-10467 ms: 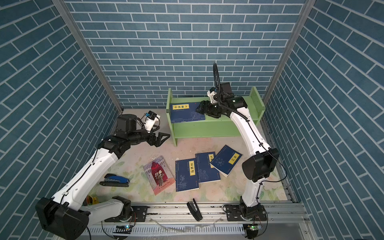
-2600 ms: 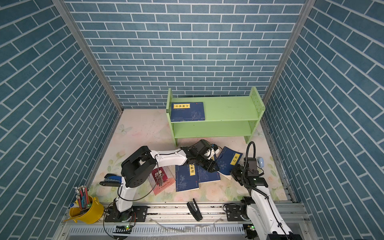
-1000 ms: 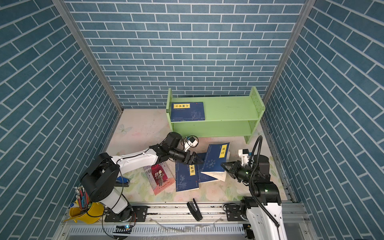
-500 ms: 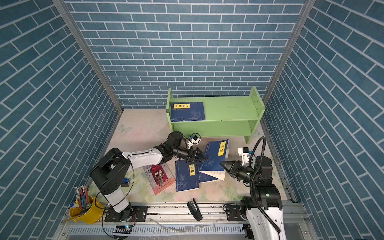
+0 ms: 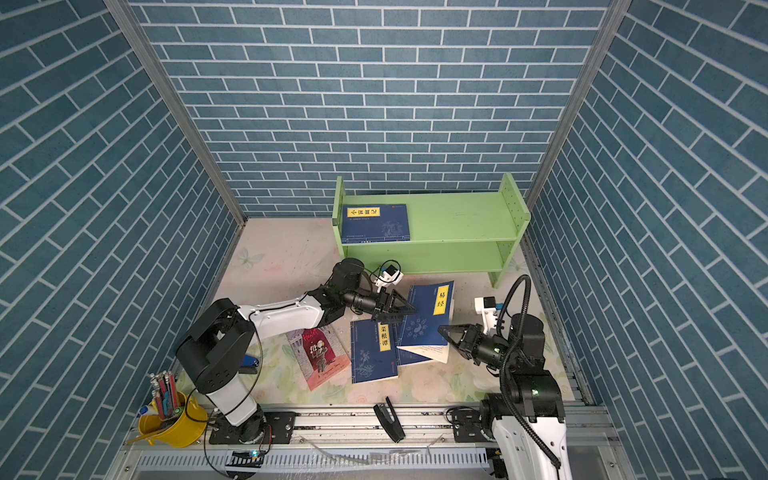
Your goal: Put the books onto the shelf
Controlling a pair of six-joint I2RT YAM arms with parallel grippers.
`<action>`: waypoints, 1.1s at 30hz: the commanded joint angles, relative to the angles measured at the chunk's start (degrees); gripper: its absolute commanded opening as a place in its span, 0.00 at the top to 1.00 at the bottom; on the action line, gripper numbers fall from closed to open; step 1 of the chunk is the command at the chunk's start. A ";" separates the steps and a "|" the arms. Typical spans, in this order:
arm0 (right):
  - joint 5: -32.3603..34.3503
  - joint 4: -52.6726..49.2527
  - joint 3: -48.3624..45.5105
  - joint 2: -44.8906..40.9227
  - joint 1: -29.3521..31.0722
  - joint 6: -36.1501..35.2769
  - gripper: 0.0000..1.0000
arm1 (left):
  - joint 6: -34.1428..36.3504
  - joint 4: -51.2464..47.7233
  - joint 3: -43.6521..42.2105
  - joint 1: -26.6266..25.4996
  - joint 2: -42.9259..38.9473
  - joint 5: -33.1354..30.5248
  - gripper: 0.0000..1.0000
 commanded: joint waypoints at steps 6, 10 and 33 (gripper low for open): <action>-2.13 -0.14 -2.01 -1.94 0.25 -2.21 1.00 | 0.35 -2.63 2.22 -1.24 -3.10 0.80 0.48; -2.04 -0.19 -2.54 -1.86 0.25 -2.29 1.00 | 2.38 -4.64 2.53 -1.26 -3.79 0.71 0.58; 19.96 -5.22 10.75 1.47 0.19 -6.78 0.24 | 41.61 -45.86 17.88 -1.60 -15.59 2.45 0.98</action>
